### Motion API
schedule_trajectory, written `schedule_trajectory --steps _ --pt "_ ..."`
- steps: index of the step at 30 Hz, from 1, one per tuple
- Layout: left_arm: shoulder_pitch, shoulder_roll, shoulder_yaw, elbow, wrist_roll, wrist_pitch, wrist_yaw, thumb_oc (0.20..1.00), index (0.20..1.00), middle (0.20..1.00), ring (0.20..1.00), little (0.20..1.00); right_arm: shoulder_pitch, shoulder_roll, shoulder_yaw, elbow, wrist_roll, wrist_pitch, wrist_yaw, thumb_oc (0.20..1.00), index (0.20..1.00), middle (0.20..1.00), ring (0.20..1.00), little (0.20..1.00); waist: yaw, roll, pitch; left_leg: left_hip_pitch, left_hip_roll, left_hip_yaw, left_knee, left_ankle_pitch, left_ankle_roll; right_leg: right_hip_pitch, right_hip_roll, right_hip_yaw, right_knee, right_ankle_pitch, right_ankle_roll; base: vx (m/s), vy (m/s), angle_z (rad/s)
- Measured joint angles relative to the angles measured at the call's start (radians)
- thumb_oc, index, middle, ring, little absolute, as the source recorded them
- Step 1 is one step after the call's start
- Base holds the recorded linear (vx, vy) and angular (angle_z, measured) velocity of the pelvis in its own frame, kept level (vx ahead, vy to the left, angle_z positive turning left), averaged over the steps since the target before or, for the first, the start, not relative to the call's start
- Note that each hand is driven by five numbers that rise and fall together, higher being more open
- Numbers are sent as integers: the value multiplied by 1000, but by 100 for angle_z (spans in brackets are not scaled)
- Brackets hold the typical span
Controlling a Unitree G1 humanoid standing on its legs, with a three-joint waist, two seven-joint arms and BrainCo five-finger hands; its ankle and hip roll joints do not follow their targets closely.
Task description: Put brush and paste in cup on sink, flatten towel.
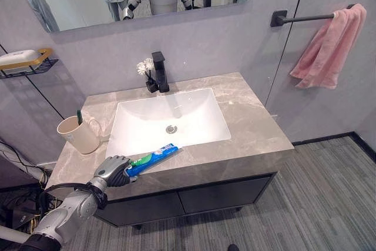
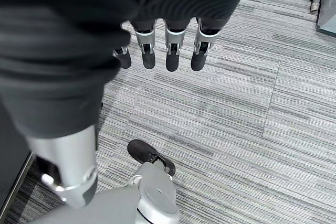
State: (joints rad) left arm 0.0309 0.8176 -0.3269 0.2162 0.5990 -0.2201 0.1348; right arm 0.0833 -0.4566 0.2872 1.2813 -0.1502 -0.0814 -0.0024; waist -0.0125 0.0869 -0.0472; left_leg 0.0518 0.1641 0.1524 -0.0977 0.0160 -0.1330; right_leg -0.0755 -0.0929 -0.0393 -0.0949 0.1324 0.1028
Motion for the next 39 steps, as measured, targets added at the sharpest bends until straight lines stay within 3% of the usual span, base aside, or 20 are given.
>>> schedule_trajectory --steps 25,39 --pt "32 -42 37 7 -81 -4 91 200 200 200 200 200 0 61 -41 38 90 -2 -39 1000 1000 1000 1000 1000 0 -79 -9 17 6 -3 0 1 -2 18 5 -2 0 0 0 0 0 0" --pt "30 -96 46 7 -121 -16 168 200 200 200 200 200 -1 71 -50 61 115 -3 -65 1000 1000 1000 1000 1000 -6 -96 -1 19 5 1 0 3 2 14 5 1 0 0 -1 0 0 0"
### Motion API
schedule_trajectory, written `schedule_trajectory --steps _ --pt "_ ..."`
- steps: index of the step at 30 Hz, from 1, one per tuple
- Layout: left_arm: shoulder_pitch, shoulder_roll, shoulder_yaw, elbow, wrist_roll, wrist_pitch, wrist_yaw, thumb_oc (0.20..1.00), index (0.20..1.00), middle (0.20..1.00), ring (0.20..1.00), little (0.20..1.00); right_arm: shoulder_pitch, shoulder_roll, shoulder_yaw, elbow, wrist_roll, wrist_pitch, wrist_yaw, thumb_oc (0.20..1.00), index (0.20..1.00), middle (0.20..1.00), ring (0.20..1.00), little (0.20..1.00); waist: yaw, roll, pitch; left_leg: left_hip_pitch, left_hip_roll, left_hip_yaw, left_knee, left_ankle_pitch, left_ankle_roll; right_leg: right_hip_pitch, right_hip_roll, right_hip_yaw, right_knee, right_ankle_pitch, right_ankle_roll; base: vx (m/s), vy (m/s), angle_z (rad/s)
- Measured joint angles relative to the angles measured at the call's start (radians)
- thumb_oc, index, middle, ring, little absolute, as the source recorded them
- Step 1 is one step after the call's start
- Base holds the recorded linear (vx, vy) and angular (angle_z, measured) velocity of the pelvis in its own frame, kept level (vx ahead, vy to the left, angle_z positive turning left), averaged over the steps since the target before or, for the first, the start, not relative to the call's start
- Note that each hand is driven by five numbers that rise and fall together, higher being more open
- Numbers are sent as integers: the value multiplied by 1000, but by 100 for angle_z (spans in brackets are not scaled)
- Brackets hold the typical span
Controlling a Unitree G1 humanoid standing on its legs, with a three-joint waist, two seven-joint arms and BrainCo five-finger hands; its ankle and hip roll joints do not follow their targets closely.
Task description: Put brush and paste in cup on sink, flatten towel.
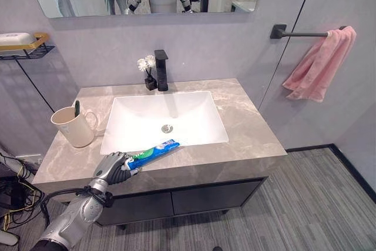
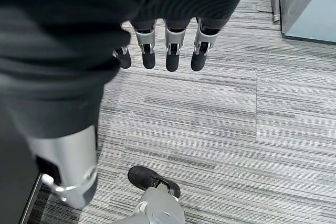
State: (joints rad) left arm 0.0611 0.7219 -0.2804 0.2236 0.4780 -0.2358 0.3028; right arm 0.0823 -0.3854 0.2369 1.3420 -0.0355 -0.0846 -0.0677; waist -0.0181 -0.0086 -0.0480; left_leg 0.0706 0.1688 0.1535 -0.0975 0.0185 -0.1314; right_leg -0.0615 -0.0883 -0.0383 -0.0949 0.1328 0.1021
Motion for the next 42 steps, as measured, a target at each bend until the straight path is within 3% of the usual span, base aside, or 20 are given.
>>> schedule_trajectory --steps 3,13,25,31,35,38,40,42 --pt "-1 -29 0 -4 -9 0 20 200 200 200 200 200 0 2 0 3 3 0 -7 1000 1000 1000 1000 1000 0 -1 0 1 -1 2 0 0 0 0 0 1 0 0 0 0 0 0" --pt "-43 -29 66 -131 -9 -1 90 200 200 200 200 200 -10 8 -32 4 22 0 -24 1000 1000 1000 1000 1000 -3 -5 7 4 0 10 0 0 1 -1 0 4 0 1 0 0 0 0" --pt "-119 -29 111 -149 -9 0 145 200 200 200 200 200 -27 9 -36 4 43 0 -25 1000 1000 1000 1000 1000 -23 -3 10 17 0 21 0 -9 0 9 1 11 0 -1 -1 -2 -1 -2" --pt "-140 -29 120 -150 -9 0 154 200 200 200 200 200 -41 1 -200 -1 261 -11 -38 1000 1000 1000 1000 1000 -27 -3 10 24 -1 22 0 -11 1 10 2 15 0 0 1 -1 1 -1" --pt "-178 -26 149 -170 -10 -1 169 200 200 200 200 200 -76 -71 -311 -59 435 -37 -61 1000 1000 1000 1000 1000 -28 -3 9 31 -1 26 0 -14 0 13 2 23 0 0 2 -5 3 -5" --pt "-211 -23 172 -186 -20 0 203 200 200 200 200 200 -76 -144 -418 -257 543 -69 -94 1000 1000 1000 1000 1000 -42 -2 10 31 -3 26 0 -15 0 13 1 25 0 0 3 0 0 0" --pt "-224 -22 190 -200 -29 -1 219 200 200 200 200 200 -75 -179 -435 -397 553 -112 -130 1000 1000 1000 1000 1000 -53 -2 9 32 -2 27 0 -15 0 13 3 25 0 0 3 0 0 0" --pt "-245 -20 202 -209 -28 -1 231 200 200 200 200 200 -73 -210 -499 -557 553 -114 -164 1000 1000 1000 1000 1000 -54 0 10 31 -3 28 0 -15 1 13 2 26 0 1 4 0 0 0"
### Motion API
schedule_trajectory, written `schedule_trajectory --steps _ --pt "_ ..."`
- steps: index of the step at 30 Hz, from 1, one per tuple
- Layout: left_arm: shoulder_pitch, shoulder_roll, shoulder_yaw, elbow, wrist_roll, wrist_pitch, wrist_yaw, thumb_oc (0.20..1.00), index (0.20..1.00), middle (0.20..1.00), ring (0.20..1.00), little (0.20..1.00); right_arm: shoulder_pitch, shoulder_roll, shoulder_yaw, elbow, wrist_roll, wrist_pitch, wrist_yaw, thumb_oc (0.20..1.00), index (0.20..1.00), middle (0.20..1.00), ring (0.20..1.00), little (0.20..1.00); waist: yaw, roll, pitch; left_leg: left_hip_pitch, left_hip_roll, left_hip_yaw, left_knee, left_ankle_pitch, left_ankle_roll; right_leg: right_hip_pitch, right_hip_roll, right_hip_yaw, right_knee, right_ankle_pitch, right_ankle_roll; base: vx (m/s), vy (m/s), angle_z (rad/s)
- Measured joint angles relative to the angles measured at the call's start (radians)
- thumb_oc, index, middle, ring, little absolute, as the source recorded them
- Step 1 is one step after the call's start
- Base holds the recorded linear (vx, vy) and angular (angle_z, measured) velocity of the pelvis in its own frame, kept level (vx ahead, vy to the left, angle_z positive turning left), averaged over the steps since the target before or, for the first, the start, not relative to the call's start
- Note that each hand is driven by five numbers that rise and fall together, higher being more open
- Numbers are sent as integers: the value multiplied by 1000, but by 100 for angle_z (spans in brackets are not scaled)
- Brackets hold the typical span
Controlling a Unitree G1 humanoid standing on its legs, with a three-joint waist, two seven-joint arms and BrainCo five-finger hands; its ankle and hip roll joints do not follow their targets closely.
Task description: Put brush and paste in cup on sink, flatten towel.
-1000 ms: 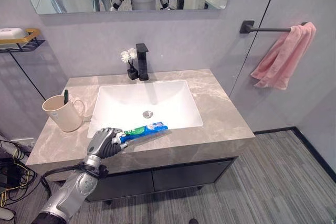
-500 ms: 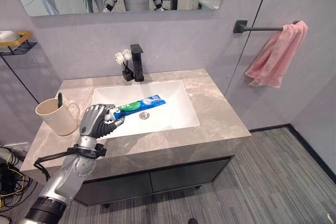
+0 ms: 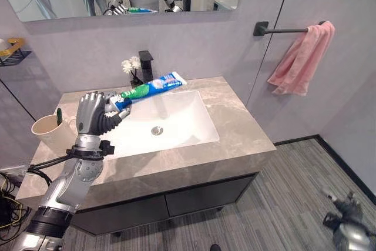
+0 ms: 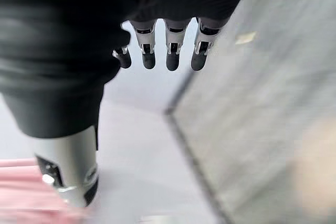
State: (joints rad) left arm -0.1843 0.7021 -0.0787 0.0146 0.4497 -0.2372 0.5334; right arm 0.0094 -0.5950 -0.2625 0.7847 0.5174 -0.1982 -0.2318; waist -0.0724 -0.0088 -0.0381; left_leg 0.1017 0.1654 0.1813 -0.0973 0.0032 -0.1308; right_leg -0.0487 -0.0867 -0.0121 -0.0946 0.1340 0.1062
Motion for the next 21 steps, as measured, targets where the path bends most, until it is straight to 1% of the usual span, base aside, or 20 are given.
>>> schedule_trajectory --steps 1,2,3,5,7,8,10,11,12,13,14,15,16,17,18,19,20,21 --pt "-3 0 6 -2 0 0 3 200 200 200 200 200 3 -7 -16 -57 -2 -6 -12 1000 1000 1000 1000 1000 -2 3 0 1 0 1 0 0 0 0 -1 1 0 0 0 0 0 0" --pt "-14 0 20 -3 0 0 6 200 200 200 200 200 4 -24 -35 -162 -8 -34 -34 1000 1000 1000 1000 1000 -5 4 -1 1 0 2 0 -1 1 -1 0 1 0 0 0 0 0 0" --pt "-29 1 29 -5 1 0 9 200 200 200 200 200 -3 -39 -40 -220 -26 -68 -50 1000 1000 1000 1000 1000 -7 3 -2 2 1 2 0 -1 1 0 1 1 0 -1 0 0 0 0" --pt "-69 1 33 -5 1 1 11 200 200 200 200 200 -46 -61 -39 -278 -43 -81 -71 1000 1000 1000 1000 1000 -5 -1 -4 1 0 1 0 -1 1 0 0 1 0 0 0 0 0 0" --pt "-104 1 32 -4 1 1 14 200 200 200 200 200 -93 -66 -30 -310 -40 -95 -72 1000 1000 1000 1000 1000 -3 -3 -5 2 -2 3 0 -1 1 0 -1 2 0 0 1 -16 -1 -1" --pt "-119 1 31 -4 0 1 15 200 200 200 200 200 -123 -66 -9 -322 -22 -102 -64 1000 1000 1000 1000 1000 0 -3 -5 2 -2 4 0 -1 1 0 -1 2 0 0 1 -35 -2 -5" --pt "-157 2 23 -1 -1 1 16 200 200 200 200 200 -193 -55 62 -348 105 -124 -7 1000 1000 1000 1000 1000 1 -3 -5 3 0 17 0 1 -2 -3 1 3 0 2 0 0 8 -8" --pt "-171 1 21 0 -6 3 18 200 200 200 200 200 -230 -30 84 -363 203 -136 26 1000 1000 1000 1000 1000 2 -2 -5 3 1 19 0 0 -1 -4 2 4 0 2 0 2 23 -5" --pt "-196 0 10 5 -10 2 23 200 200 200 200 200 -268 18 98 -405 305 -147 67 1000 1000 1000 1000 1000 6 0 -4 3 1 19 0 0 -1 -4 2 4 0 3 -1 0 0 0" --pt "-212 3 1 12 -16 2 30 200 200 200 200 200 -297 30 133 -405 362 -166 79 1000 1000 1000 1000 1000 10 0 -4 2 1 19 0 0 -1 -4 2 4 0 3 -1 0 0 0" --pt "-248 2 -17 26 -27 9 33 200 200 200 200 200 -354 46 194 -399 435 -175 86 1000 1000 1000 1000 1000 10 1 -4 3 0 19 1 1 -2 -4 2 4 0 4 0 0 0 0" --pt "-269 2 -28 25 -38 12 33 200 200 200 200 200 -382 54 238 -405 472 -175 106 1000 1000 1000 1000 1000 11 0 -4 1 0 19 0 2 -3 -6 2 4 0 4 0 0 0 0" --pt "-281 1 -30 24 -49 14 36 200 200 200 200 200 -415 84 269 -406 520 -181 124 1000 1000 1000 1000 1000 21 0 -4 2 0 20 1 2 -3 -7 2 5 0 4 0 0 0 0" --pt "-299 0 -39 25 -52 21 43 200 200 200 200 200 -448 115 290 -399 562 -182 130 1000 1000 1000 1000 1000 29 0 -4 1 0 20 1 2 -3 -7 2 5 0 4 0 0 0 0" --pt "-315 1 -51 30 -58 24 48 200 200 200 200 200 -467 126 302 -387 585 -183 133 1000 1000 1000 1000 1000 32 0 -4 -1 0 19 3 2 -3 -9 2 5 0 5 -1 0 0 0" --pt "-344 -2 -59 35 -60 31 54 200 200 200 200 200 -530 191 321 -352 661 -191 132 1000 1000 1000 1000 1000 49 0 -4 -1 -1 20 5 2 -3 -11 1 5 0 8 -5 0 0 0" --pt "-366 -3 -66 35 -60 32 55 200 200 200 200 200 -561 235 335 -343 691 -196 132 1000 1000 1000 1000 1000 56 0 -4 -4 -1 19 5 2 -3 -14 2 5 1 9 -6 0 0 0" --pt "-378 -3 -68 35 -60 31 58 200 200 200 200 200 -575 260 355 -344 708 -199 133 1000 1000 1000 1000 1000 62 0 -4 -8 -1 19 5 2 -3 -17 2 4 5 9 -6 6 17 6"
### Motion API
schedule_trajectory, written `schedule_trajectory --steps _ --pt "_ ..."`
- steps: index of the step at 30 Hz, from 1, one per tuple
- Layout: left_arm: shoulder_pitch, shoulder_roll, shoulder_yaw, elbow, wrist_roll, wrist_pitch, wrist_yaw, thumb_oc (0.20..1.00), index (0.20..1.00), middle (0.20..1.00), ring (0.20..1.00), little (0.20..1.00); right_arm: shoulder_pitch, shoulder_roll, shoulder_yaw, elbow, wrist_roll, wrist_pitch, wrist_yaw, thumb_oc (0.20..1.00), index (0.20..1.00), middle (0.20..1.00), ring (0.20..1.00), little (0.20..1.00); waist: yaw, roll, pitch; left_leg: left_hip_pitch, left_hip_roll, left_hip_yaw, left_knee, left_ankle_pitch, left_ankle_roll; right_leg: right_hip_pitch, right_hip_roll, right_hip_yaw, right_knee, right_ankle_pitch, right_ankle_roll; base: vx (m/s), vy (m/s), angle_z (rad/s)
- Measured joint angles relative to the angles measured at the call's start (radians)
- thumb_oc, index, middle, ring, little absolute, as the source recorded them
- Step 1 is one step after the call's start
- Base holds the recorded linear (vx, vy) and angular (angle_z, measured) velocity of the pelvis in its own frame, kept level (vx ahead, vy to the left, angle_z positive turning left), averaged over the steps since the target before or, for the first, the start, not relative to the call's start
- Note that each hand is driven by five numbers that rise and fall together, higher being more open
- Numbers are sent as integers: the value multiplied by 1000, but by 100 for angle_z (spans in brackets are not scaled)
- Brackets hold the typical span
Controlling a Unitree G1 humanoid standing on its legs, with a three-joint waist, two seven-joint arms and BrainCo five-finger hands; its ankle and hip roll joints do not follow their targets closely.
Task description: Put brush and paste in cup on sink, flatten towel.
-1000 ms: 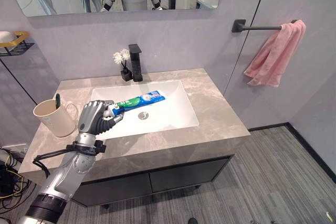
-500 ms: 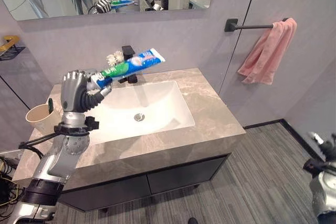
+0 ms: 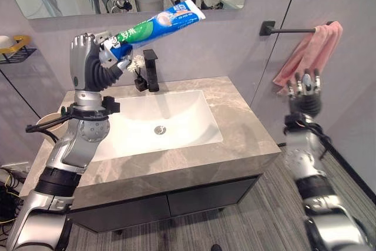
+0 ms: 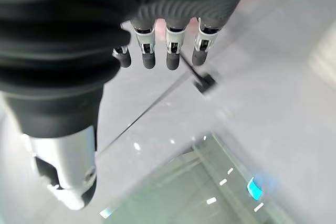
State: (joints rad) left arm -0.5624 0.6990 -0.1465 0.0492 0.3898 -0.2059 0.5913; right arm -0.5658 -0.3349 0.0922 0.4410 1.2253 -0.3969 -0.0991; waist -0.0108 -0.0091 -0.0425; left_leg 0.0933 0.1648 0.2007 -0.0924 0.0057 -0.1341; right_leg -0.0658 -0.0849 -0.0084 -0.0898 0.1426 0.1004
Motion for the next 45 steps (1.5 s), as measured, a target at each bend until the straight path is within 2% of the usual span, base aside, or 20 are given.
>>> schedule_trajectory --steps 4,7,11,15,18,27,37,45 --pt "-39 -7 -18 0 0 14 34 200 200 200 200 200 -28 113 81 -1 49 -3 18 1000 1000 1000 1000 1000 16 0 0 -8 0 -5 0 1 -1 -4 -1 -4 3 4 -2 2 11 5" --pt "-50 -28 -28 0 1 15 37 200 200 200 200 200 -29 165 130 -1 60 -9 35 1000 1000 1000 1000 1000 27 0 0 -12 -1 -9 0 1 -1 -6 -3 -7 3 2 1 4 4 2" --pt "-55 -40 -33 0 4 20 47 200 200 200 200 200 -44 167 233 -7 59 -10 70 1000 1000 1000 1000 1000 34 -1 0 -28 1 -28 0 3 -3 -13 -4 -25 3 -2 -1 5 17 11" --pt "-56 -39 -33 -9 12 21 57 200 200 200 200 200 -74 147 340 -84 29 37 116 1000 1000 1000 1000 1000 37 -6 0 -45 1 -30 0 5 -5 -27 -2 -28 3 -1 -2 6 8 2" --pt "-56 -37 -32 -24 12 20 57 200 200 200 200 200 -125 80 432 -166 -45 79 146 1000 1000 1000 1000 1000 40 -16 0 -61 1 -30 0 6 -6 -43 -1 -28 3 0 -3 0 0 0" --pt "-55 -35 -32 -28 10 20 60 200 200 200 200 200 -209 88 442 -239 -101 94 168 1000 1000 1000 1000 1000 47 -50 18 -66 1 -29 0 5 -6 -49 0 -28 3 -3 -2 0 0 0" --pt "-55 -35 -34 -31 0 10 61 200 200 200 200 200 -292 97 481 -226 -102 93 164 1000 1000 1000 1000 1000 51 -53 18 -93 0 -29 1 6 -6 -76 1 -28 3 -1 -3 10 1 1" --pt "-57 -35 -81 -31 -38 -8 59 200 200 200 200 200 -396 162 480 -111 -101 93 118 1000 1000 1000 1000 1000 56 -54 19 -93 1 -36 1 6 -6 -74 0 -31 3 -1 -2 18 0 1"
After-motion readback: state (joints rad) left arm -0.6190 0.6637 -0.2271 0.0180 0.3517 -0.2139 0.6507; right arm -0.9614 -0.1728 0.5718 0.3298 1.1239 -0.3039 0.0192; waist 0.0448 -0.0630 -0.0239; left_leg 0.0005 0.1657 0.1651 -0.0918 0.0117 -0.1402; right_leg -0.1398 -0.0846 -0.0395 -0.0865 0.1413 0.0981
